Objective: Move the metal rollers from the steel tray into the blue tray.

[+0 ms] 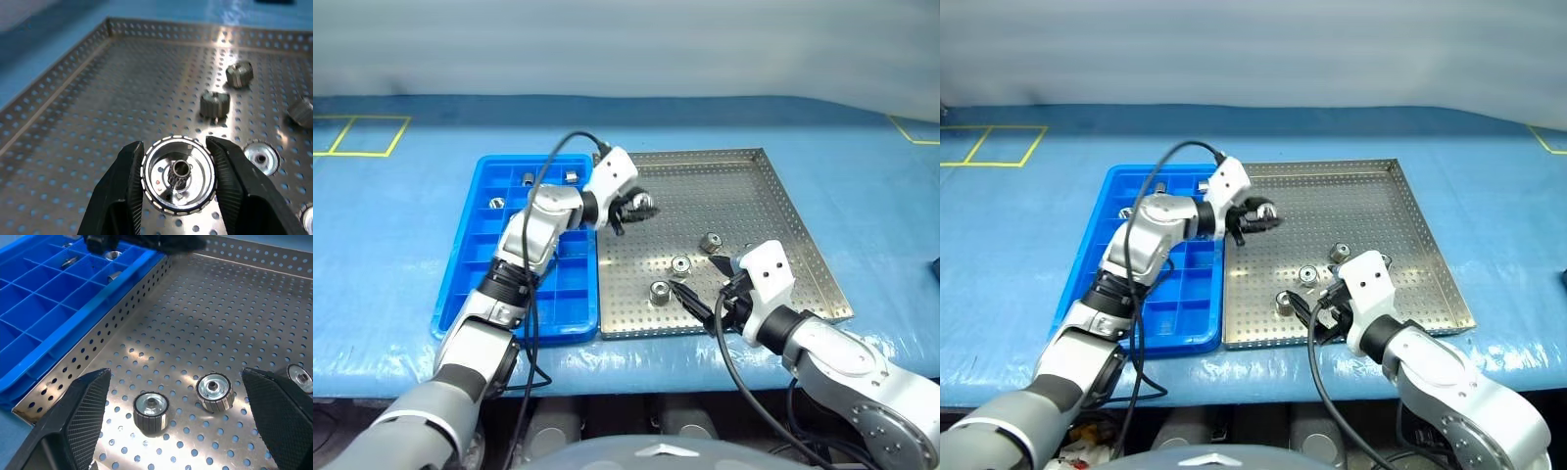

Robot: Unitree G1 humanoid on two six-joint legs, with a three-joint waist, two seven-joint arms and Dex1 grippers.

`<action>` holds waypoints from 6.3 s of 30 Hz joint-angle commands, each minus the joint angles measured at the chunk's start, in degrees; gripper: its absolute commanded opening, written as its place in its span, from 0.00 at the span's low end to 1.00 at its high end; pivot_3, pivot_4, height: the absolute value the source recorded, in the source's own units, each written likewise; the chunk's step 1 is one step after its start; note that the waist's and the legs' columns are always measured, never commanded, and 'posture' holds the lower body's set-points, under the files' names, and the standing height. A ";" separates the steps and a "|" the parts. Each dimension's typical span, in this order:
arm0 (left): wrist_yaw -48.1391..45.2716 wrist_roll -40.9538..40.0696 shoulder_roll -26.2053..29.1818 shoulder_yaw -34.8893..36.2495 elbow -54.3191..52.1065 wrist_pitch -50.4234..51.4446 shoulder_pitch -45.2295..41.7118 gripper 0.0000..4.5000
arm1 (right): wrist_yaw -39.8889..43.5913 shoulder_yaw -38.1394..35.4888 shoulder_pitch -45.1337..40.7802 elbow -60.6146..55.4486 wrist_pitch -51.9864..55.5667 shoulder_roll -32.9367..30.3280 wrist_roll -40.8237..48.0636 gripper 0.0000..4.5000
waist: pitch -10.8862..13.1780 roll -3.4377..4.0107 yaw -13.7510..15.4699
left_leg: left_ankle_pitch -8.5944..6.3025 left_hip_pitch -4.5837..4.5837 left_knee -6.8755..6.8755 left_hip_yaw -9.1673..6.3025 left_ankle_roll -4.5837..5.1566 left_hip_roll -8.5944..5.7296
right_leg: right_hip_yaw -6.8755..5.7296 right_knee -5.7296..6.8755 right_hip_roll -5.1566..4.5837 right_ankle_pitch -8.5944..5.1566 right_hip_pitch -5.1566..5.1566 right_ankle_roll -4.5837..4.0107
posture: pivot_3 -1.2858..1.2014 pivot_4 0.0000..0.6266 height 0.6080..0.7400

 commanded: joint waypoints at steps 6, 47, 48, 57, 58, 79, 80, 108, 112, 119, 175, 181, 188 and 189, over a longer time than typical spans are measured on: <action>17.76 2.17 3.19 10.76 -19.30 8.19 11.38 0.38 | 5.48 5.48 -7.21 2.39 -2.13 -0.46 -3.88 1.00 | 0.02 -0.03 0.93 | 0.02 0.07 -0.01 -0.05 -0.04 -0.01 | -0.04 0.02 0.01 0.05 0.09 0.01 | 0.54 0.24 1.00; 23.74 -4.89 2.38 12.62 -31.02 14.57 21.07 0.99 | 16.74 7.14 -8.52 3.36 -5.40 -0.30 -14.25 1.00 | 0.03 -0.08 5.98 | 0.06 0.05 -0.05 -0.22 -0.08 -0.19 | -0.62 -0.01 -0.48 -0.21 0.16 -0.56 | 0.55 0.24 1.00; 22.18 -5.69 2.90 11.99 -29.32 13.75 19.55 0.99 | 16.42 6.23 -7.74 2.67 -5.05 -0.34 -14.18 1.00 | 0.03 -0.08 5.75 | 0.06 0.04 -0.05 -0.21 -0.07 -0.22 | -0.62 -0.02 -0.51 -0.21 0.15 -0.56 | 0.55 0.24 1.00; 6.68 -8.06 5.08 -0.23 -14.77 7.87 9.13 0.99 | 11.81 -0.64 2.31 -3.38 -3.24 1.35 -15.02 1.00 | 0.02 -0.07 3.10 | 0.04 0.04 -0.06 -0.14 0.01 -0.30 | -0.58 -0.03 -0.49 -0.22 0.14 -0.52 | 0.49 0.24 1.00; 4.71 -8.17 5.24 -1.66 -13.19 7.38 8.20 0.99 | 11.13 -1.53 3.81 -4.17 -3.16 1.72 -15.22 1.00 | 0.02 -0.07 2.85 | 0.04 0.04 -0.06 -0.14 0.01 -0.30 | -0.57 -0.03 -0.49 -0.22 0.14 -0.52 | 0.49 0.24 1.00; -27.59 1.51 7.93 -24.37 9.34 -7.19 -5.26 0.99 | 0.28 -2.16 15.29 -5.30 -12.65 -0.32 -12.27 1.00 | 0.01 -0.04 -0.46 | 0.03 0.09 -0.07 0.09 0.08 -0.22 | -0.30 0.00 -0.39 -0.35 0.07 -0.24 | 0.46 0.24 1.00; -27.82 2.17 7.64 -25.15 9.78 -7.38 -5.21 0.99 | 0.02 -2.06 15.19 -5.30 -12.61 -0.37 -12.24 1.00 | 0.01 -0.04 -0.46 | 0.03 0.08 -0.06 0.09 0.08 -0.22 | -0.29 0.00 -0.39 -0.35 0.06 -0.24 | 0.46 0.24 1.00; -27.43 7.77 1.62 -28.79 10.93 -6.88 -1.67 0.50 | -1.27 -2.07 14.18 -5.30 -12.49 -0.02 -12.52 1.00 | 0.00 -0.03 -0.49 | 0.01 0.07 -0.01 0.13 0.12 -0.20 | -0.20 0.01 -0.36 -0.33 0.06 -0.19 | 0.46 0.24 1.00; -26.11 4.05 1.52 -23.40 8.39 -2.89 -1.16 0.37 | -1.27 -1.60 13.68 -5.30 -12.46 -0.27 -12.55 1.00 | 0.00 -0.03 -0.50 | 0.01 0.07 0.00 0.13 0.12 -0.20 | -0.19 0.01 -0.36 -0.33 0.06 -0.19 | 0.46 0.24 1.00; -20.38 -2.35 7.02 -11.06 -5.65 5.09 3.93 0.37 | -0.38 -0.15 10.91 -5.22 -10.82 0.24 -12.39 1.00 | -0.02 0.00 -0.57 | 0.02 0.11 -0.03 0.13 0.11 -0.11 | -0.19 0.05 -0.32 -0.33 0.04 -0.20 | 0.48 0.24 1.00; 17.37 -15.75 5.64 13.83 -44.42 27.07 28.57 0.99 | 21.54 18.99 -12.81 9.88 -10.40 3.55 -23.71 1.00 | 0.04 -0.11 7.24 | 0.09 0.09 -0.15 -0.28 -0.03 -0.30 | -0.71 -0.05 -0.61 -0.24 0.18 -0.56 | 0.60 0.24 1.00; 11.94 -17.09 7.84 6.30 -37.06 23.38 22.07 0.99 | 19.12 12.40 -6.55 4.23 -7.00 2.77 -22.80 1.00 | 0.04 -0.11 6.71 | 0.09 0.07 -0.16 -0.26 -0.02 -0.33 | -0.71 -0.05 -0.60 -0.26 0.17 -0.58 | 0.57 0.24 1.00; 5.50 -13.17 7.35 -6.68 -22.25 14.82 13.21 0.99 | 13.80 2.08 6.75 -2.63 -3.77 3.45 -24.25 1.00 | 0.03 -0.10 5.27 | 0.08 0.02 -0.13 -0.21 0.00 -0.34 | -0.68 -0.06 -0.58 -0.32 0.14 -0.48 | 0.52 0.24 1.00; 4.44 -12.87 6.88 -8.12 -20.39 13.66 12.33 0.99 | 13.15 1.17 8.21 -3.55 -3.65 4.11 -24.20 1.00 | 0.03 -0.09 4.75 | 0.08 0.02 -0.13 -0.20 0.01 -0.35 | -0.66 -0.06 -0.59 -0.33 0.15 -0.45 | 0.52 0.24 1.00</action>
